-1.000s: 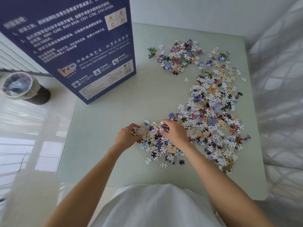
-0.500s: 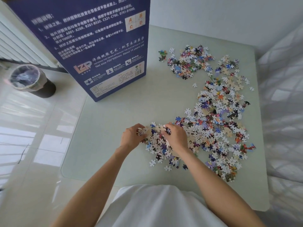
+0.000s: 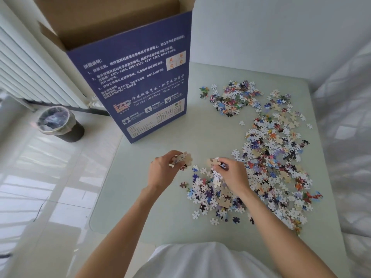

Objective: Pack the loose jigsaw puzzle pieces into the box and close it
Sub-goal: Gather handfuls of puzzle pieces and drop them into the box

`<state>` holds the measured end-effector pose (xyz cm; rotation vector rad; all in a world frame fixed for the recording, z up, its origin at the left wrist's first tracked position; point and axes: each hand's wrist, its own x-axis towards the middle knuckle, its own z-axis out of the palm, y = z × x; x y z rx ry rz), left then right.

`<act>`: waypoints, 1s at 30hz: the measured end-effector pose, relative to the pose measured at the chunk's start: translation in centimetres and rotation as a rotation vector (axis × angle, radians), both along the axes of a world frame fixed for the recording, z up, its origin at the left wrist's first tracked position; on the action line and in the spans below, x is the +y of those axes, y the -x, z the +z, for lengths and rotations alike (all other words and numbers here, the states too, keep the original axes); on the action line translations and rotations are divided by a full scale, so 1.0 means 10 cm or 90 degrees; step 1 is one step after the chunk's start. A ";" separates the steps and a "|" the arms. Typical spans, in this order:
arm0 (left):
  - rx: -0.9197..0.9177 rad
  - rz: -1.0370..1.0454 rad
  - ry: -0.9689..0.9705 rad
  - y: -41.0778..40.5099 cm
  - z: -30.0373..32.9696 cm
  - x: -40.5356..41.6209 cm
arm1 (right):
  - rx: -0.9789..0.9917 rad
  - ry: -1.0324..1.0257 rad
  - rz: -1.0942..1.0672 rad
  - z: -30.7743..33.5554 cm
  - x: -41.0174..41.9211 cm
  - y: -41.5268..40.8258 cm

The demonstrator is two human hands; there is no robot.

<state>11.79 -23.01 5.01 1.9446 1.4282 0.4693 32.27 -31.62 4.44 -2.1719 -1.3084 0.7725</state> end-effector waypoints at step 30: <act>0.149 0.026 -0.385 0.26 2.30 1.84 | -0.219 -0.683 0.483 2.84 2.93 0.26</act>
